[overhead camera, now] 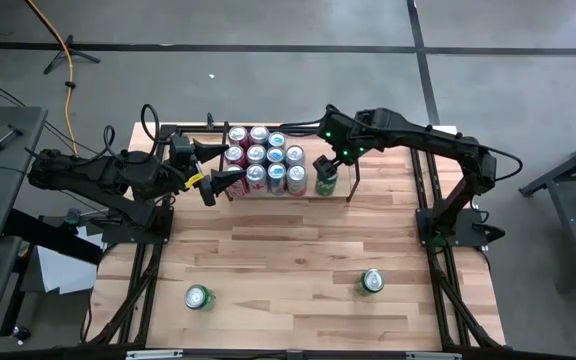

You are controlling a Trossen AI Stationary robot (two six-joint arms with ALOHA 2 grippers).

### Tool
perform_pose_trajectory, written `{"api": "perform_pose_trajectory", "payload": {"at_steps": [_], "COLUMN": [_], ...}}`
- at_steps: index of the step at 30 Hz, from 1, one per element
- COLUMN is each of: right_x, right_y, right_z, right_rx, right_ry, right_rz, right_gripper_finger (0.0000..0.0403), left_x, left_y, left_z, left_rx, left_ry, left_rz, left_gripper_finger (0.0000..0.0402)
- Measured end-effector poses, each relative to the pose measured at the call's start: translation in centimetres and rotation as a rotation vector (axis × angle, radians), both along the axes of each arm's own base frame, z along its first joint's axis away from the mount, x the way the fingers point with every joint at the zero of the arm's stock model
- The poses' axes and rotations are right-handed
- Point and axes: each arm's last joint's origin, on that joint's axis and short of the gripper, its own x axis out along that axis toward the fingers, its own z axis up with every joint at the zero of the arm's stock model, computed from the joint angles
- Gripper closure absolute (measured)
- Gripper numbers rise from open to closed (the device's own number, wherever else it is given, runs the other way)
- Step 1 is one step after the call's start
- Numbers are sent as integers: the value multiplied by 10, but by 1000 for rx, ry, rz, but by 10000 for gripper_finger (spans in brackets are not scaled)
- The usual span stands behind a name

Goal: Place canned beverage on shelf
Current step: Put the top green soda can on the shelf

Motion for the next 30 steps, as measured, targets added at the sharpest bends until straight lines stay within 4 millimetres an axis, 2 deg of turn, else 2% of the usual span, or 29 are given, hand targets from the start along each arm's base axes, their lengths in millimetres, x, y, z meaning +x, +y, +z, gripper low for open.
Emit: {"api": "perform_pose_trajectory", "payload": {"at_steps": [6, 12, 20, 30], "right_x": [4, 20, 33, 36], "right_y": [2, 6, 3, 2], "right_z": [-4, -25, -47, -53], "right_rx": [14, 11, -8, -3], "right_ry": [6, 82, 175, 195], "right_rz": [-28, 41, 43, 45], "right_gripper_finger": [56, 56, 56, 57], "left_x": [0, 0, 0, 0], "left_y": [0, 0, 0, 0], "left_z": [0, 0, 0, 0], "left_rx": [0, 0, 0, 1], "left_ry": [0, 0, 1, 2], "left_rz": [0, 0, 0, 0], "left_gripper_finger": [37, 37, 37, 37]}}
